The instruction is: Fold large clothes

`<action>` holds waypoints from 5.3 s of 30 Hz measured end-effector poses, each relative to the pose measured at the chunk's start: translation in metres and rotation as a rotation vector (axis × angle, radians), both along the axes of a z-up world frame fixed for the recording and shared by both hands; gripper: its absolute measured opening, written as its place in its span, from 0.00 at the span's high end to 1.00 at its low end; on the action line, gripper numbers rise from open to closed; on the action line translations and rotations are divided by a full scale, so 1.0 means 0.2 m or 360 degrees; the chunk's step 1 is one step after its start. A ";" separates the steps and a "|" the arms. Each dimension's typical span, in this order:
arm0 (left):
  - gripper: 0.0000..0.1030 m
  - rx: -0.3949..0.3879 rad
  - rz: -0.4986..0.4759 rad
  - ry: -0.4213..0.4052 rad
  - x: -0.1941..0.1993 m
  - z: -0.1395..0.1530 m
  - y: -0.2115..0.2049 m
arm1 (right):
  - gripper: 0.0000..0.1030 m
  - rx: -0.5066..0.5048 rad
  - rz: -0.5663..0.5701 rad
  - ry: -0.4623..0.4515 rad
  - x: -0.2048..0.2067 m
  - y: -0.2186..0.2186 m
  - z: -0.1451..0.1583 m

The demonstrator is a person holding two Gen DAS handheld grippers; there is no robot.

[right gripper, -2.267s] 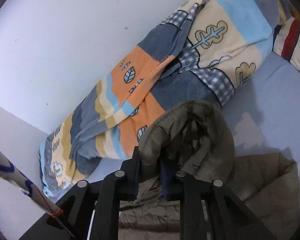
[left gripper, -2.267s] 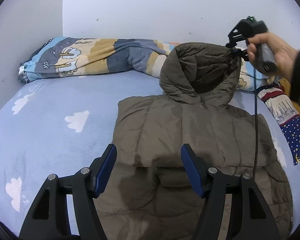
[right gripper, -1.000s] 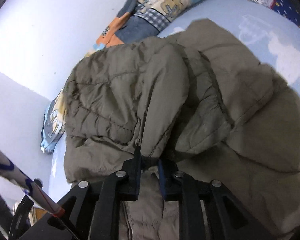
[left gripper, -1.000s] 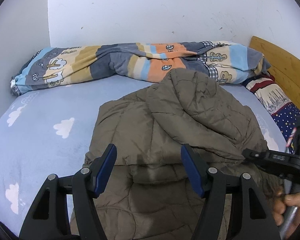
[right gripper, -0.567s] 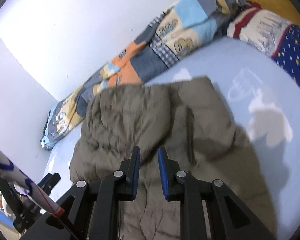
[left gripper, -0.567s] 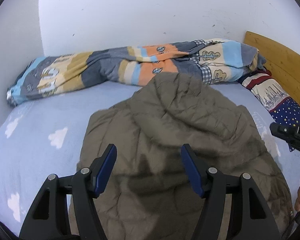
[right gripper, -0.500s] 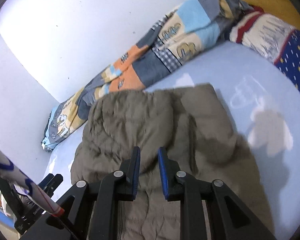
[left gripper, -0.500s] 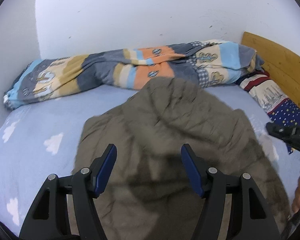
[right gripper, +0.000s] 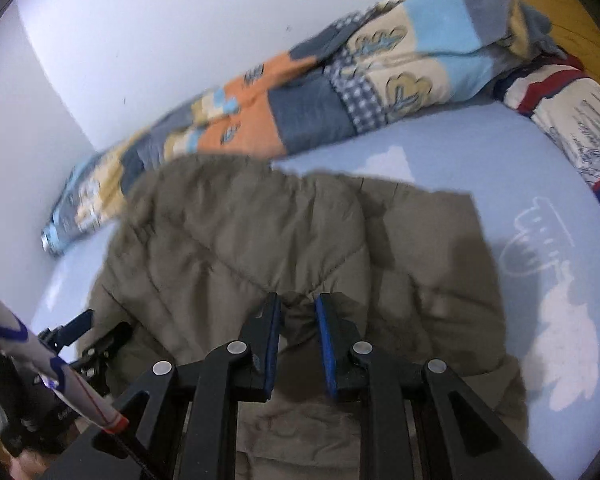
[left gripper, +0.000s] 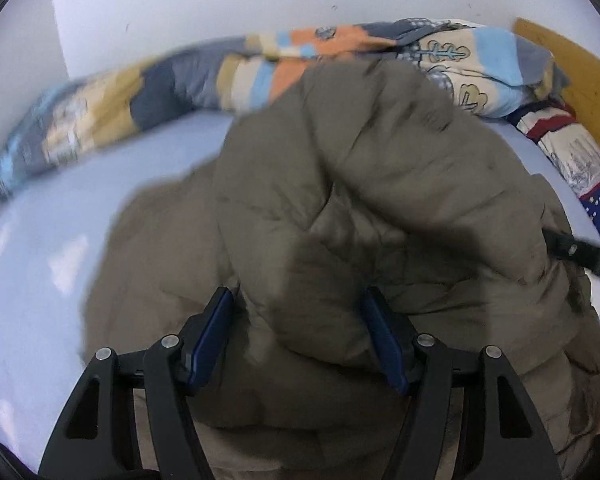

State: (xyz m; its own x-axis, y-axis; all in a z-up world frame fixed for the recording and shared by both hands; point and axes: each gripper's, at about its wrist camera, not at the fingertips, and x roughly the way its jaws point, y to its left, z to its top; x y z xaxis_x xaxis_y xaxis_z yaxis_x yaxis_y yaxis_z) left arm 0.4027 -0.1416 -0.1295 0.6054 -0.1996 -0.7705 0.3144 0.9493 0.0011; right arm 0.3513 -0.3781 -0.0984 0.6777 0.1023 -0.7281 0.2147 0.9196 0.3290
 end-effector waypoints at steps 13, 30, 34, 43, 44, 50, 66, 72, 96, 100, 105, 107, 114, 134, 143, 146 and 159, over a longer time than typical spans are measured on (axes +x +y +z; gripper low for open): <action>0.35 -0.0042 0.0034 -0.0193 -0.12 0.09 0.03 | 0.80 -0.0047 0.0096 0.0028 -0.06 0.05 -0.09; 0.33 0.0031 -0.0005 -0.0043 -0.06 -0.08 -0.11 | 0.80 -0.0067 0.0195 0.0079 0.06 0.27 -0.18; 0.33 -0.0008 0.0001 -0.0040 -0.11 0.00 -0.07 | 0.80 0.0048 0.0161 0.0124 0.06 0.22 -0.17; 0.33 -0.0034 -0.0040 -0.0002 -0.43 0.14 0.10 | 0.72 0.0025 0.0164 -0.0004 -0.42 0.23 0.14; 0.33 -0.0037 -0.0038 -0.0001 -0.48 0.15 0.14 | 0.71 0.0031 0.0151 -0.0007 -0.48 0.22 0.16; 0.33 -0.0106 0.0029 -0.0030 -0.81 0.20 0.34 | 0.60 0.0064 0.0127 -0.0055 -0.85 0.27 0.22; 0.33 0.0160 0.0078 0.0009 -1.40 -0.04 0.44 | 0.59 0.0032 0.0152 0.0107 -1.39 0.55 -0.04; 0.33 0.0200 0.0103 0.0024 -1.48 -0.03 0.45 | 0.59 -0.0032 0.0165 0.0132 -1.43 0.56 -0.07; 0.25 0.0106 0.0207 0.0090 -1.41 -0.21 0.54 | 0.49 -0.0133 0.0248 0.0264 -1.39 0.65 -0.19; 0.25 0.0122 0.0204 0.0093 -1.41 -0.21 0.54 | 0.49 -0.0161 0.0254 0.0289 -1.39 0.66 -0.22; 0.24 0.0134 0.0197 0.0094 -1.41 -0.21 0.53 | 0.48 -0.0172 0.0267 0.0313 -1.40 0.67 -0.24; 0.24 0.0137 0.0195 0.0091 -1.41 -0.21 0.53 | 0.48 -0.0168 0.0269 0.0315 -1.40 0.67 -0.25; 0.22 0.0173 0.0175 0.0031 -1.44 -0.22 0.53 | 0.48 -0.0173 0.0263 0.0257 -1.45 0.66 -0.21; 0.17 0.0177 0.0146 -0.0060 -1.47 -0.25 0.54 | 0.42 -0.0280 0.0239 0.0254 -1.50 0.68 -0.31; 0.17 0.0187 0.0144 -0.0076 -1.47 -0.25 0.54 | 0.39 -0.0320 0.0233 0.0239 -1.50 0.70 -0.33; 0.17 0.0186 0.0143 -0.0077 -1.47 -0.25 0.54 | 0.39 -0.0320 0.0235 0.0236 -1.50 0.70 -0.33; 0.17 0.0188 0.0143 -0.0083 -1.47 -0.26 0.53 | 0.39 -0.0328 0.0238 0.0226 -1.50 0.70 -0.33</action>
State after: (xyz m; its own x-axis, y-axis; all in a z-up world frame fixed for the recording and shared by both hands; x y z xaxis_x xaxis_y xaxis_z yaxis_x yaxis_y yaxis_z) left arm 0.1082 -0.0350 -0.1806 0.6567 -0.0527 -0.7523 0.2245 0.9660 0.1284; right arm 0.0504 -0.2376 -0.1646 0.5561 0.0336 -0.8304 0.1023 0.9888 0.1085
